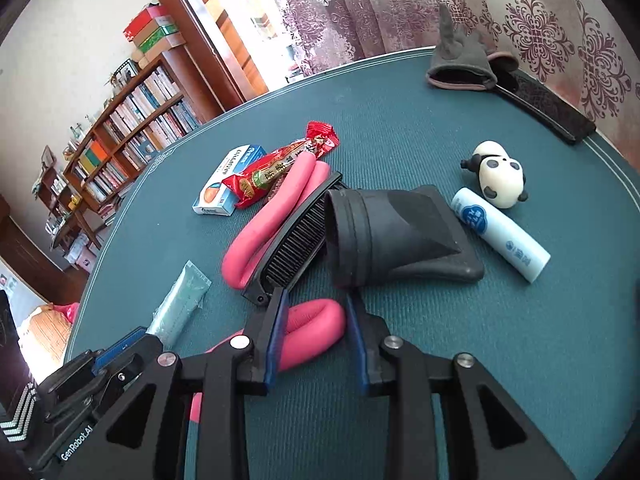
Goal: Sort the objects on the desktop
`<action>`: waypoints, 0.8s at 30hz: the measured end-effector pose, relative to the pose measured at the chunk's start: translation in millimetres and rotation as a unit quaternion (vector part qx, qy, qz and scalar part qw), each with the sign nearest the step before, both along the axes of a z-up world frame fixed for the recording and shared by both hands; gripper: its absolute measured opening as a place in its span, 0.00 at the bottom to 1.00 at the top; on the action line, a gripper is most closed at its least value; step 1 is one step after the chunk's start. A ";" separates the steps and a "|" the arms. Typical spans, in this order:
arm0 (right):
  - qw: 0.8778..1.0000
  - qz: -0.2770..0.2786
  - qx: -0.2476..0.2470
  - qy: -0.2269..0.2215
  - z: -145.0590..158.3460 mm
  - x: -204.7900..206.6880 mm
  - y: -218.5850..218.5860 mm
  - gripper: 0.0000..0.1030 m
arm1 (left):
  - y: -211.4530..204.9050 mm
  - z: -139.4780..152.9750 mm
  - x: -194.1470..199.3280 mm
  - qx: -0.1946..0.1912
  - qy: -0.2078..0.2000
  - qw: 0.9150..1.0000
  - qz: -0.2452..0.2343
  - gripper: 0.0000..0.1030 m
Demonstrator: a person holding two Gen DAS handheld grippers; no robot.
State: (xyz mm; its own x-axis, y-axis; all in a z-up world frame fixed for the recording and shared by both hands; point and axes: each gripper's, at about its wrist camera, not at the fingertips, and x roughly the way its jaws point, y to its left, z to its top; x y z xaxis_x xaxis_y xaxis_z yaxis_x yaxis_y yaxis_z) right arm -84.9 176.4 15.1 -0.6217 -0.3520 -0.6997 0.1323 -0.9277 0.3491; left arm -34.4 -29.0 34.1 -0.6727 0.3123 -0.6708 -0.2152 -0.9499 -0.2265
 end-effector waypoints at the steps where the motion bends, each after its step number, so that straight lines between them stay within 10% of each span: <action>1: 1.000 0.001 0.001 0.005 2.4 4.2 1.4 0.28 | 0.4 0.8 1.0 0.002 0.000 1.000 0.000 0.15; 24: 0.995 -0.054 -0.026 0.075 57.9 95.8 77.5 0.16 | 38.4 26.9 42.6 -0.012 0.010 0.999 -0.044 0.15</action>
